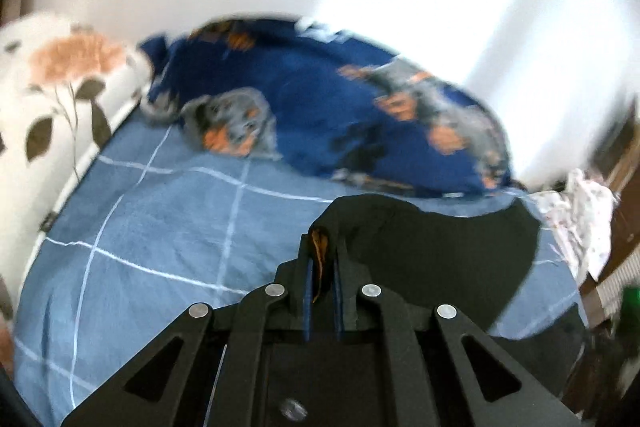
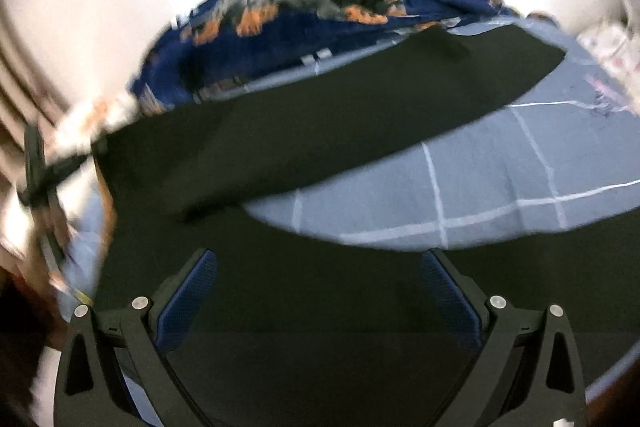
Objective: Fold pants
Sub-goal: 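Grasp the edge of one black trouser leg with the right tool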
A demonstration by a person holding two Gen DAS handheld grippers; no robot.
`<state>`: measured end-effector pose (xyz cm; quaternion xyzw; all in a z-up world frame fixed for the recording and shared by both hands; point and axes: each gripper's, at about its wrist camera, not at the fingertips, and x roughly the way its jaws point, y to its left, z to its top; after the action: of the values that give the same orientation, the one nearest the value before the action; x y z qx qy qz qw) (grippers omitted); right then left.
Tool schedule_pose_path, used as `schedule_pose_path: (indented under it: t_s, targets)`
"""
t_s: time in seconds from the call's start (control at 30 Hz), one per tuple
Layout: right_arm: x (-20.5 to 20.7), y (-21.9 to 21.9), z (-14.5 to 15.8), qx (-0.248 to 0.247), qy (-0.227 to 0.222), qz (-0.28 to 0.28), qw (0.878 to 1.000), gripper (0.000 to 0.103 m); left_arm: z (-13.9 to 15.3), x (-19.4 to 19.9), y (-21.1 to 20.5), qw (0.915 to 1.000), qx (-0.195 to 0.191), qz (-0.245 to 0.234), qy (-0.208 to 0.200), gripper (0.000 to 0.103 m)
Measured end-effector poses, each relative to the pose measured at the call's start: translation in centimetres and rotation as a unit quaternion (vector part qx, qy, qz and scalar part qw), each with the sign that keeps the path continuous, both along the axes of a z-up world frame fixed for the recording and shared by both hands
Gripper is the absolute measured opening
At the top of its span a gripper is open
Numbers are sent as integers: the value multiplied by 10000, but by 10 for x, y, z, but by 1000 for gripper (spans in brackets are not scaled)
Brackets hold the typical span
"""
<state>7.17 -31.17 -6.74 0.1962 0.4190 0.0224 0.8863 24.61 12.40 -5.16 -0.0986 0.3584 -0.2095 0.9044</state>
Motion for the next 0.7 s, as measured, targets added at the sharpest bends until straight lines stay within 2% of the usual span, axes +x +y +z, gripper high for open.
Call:
schedule_pose_path:
  t_s: [0.1, 0.17, 0.23, 0.37, 0.53, 0.6, 0.67, 0.7]
  targets:
    - [28, -28, 8, 1130, -75, -96, 9935, 102, 18, -41, -5, 9996, 5, -86, -287, 8]
    - [51, -47, 9, 1880, -77, -170, 9820, 102, 24, -68, -6, 9993, -77, -101, -342, 8]
    - [80, -63, 7, 2298, -61, -239, 9729, 102, 25, -86, -6, 9993, -150, -74, -326, 8]
    - [131, -78, -3, 2716, 130, -208, 9621, 100, 24, -125, -3, 9989, -309, 64, -354, 9]
    - [178, -99, -26, 3322, 386, -629, 9403, 99, 15, -159, 0, 9981, -544, 244, -161, 10]
    - [192, -101, -27, 3333, 401, -660, 9396, 98, 10, -166, 0, 9980, -563, 287, -33, 10]
    - [204, -102, -28, 3225, 497, -719, 9425, 93, 4, -172, -1, 9979, -573, 291, 91, 10]
    - [209, -102, -31, 3197, 598, -702, 9430, 80, 3, -173, -2, 9980, -545, 305, 114, 10]
